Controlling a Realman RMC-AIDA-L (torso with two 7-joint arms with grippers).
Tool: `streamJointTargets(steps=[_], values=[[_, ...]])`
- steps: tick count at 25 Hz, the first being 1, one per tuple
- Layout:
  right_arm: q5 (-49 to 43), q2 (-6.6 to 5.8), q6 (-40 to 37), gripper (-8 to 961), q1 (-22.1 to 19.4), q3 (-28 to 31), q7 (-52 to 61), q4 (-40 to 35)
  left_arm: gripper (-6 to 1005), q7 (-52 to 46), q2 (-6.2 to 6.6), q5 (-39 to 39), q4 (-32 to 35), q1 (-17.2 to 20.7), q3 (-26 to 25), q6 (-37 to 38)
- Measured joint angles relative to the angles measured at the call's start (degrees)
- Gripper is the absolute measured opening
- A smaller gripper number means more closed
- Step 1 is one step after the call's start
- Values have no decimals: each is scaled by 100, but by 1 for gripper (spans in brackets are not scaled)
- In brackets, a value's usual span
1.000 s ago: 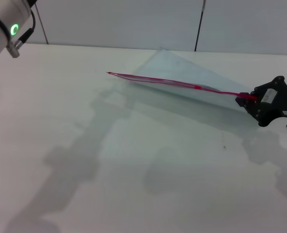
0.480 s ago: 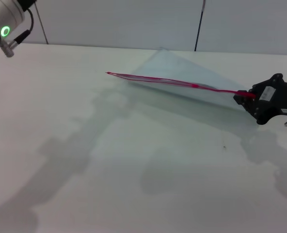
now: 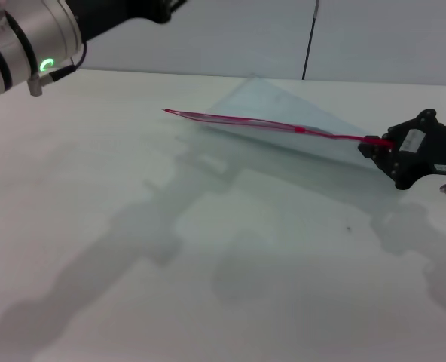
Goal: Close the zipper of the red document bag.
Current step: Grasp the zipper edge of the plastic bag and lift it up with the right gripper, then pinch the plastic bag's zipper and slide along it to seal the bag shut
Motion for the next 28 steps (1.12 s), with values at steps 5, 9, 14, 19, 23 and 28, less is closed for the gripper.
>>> streamJointTargets(steps=[5,9,14,19,23,28], values=[[133,-3,-78,46,7,7,12,-141,456,-703,0,1078,-76,-160,-372,-896],[152,-3,-192,46,7,7,95,-256,448,-1134,-12,1877,-176,-434,-633,-1642],[154,-4,-205,46,7,1,134,-318,451,-1466,-81,2843,-253,-733,-866,-2292],[157,-4,-272,46,7,1,145,-328,455,-1781,-97,3554,-250,-1017,-883,-2975],[162,-4,-289,46,7,-5,161,-358,458,-1890,-132,3960,-253,-1186,-885,-3209],[174,2,-444,46,31,-7,271,-466,472,-2005,-283,4610,-146,-1275,-886,-3275]])
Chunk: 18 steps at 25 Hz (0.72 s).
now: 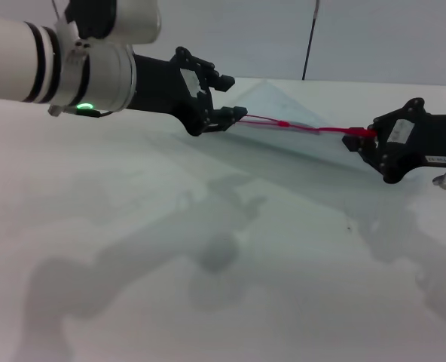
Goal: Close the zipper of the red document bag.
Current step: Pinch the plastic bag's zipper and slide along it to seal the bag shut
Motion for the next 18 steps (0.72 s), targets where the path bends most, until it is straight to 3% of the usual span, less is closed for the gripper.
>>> streamJointTargets(steps=[9,18], values=[[1,-1,-57,47,24,-37,76,-101,513,-784,-129,1051,366,-180,41,-95],[0,-16,-84,46,118,6,80,-62,544,-606,-306,1266,871,-130,89,-158]])
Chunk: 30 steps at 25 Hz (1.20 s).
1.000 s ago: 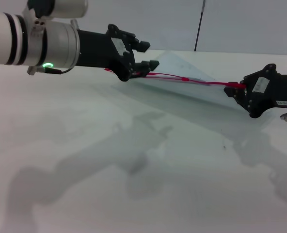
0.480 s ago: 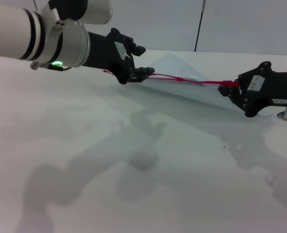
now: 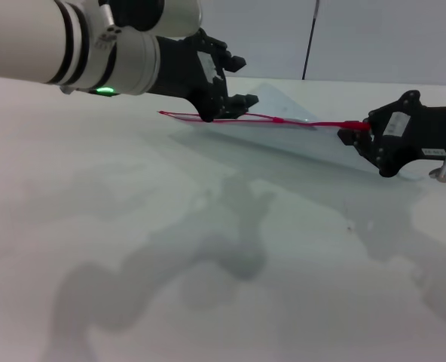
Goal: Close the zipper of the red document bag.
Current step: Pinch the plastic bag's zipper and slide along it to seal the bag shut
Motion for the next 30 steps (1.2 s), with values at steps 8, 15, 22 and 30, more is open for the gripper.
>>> streamJointTargets(steps=[8,15,22,30], values=[[0,-7,-150,47,99,105,7,9,568,-36,-36,361,227,-39,393,-105],[-1,-7,-235,47,139,136,5,11,569,-28,-136,798,233,-55,763,-58],[-1,1,-265,46,157,126,-11,8,567,5,-132,804,210,-101,803,-11],[0,7,-361,46,200,108,-26,-20,565,157,-123,818,36,-112,817,296]])
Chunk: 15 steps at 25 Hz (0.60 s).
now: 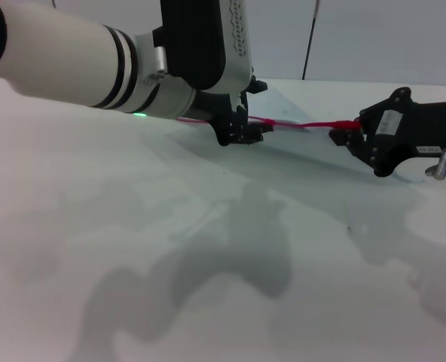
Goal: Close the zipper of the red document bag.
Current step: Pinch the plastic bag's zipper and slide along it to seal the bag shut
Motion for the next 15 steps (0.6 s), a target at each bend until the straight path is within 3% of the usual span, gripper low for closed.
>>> streamJointTargets(steps=[15], values=[[134,-13,-116,47,26,32,-17,-89,558,75,-17,-55,-402,-182,167,355]])
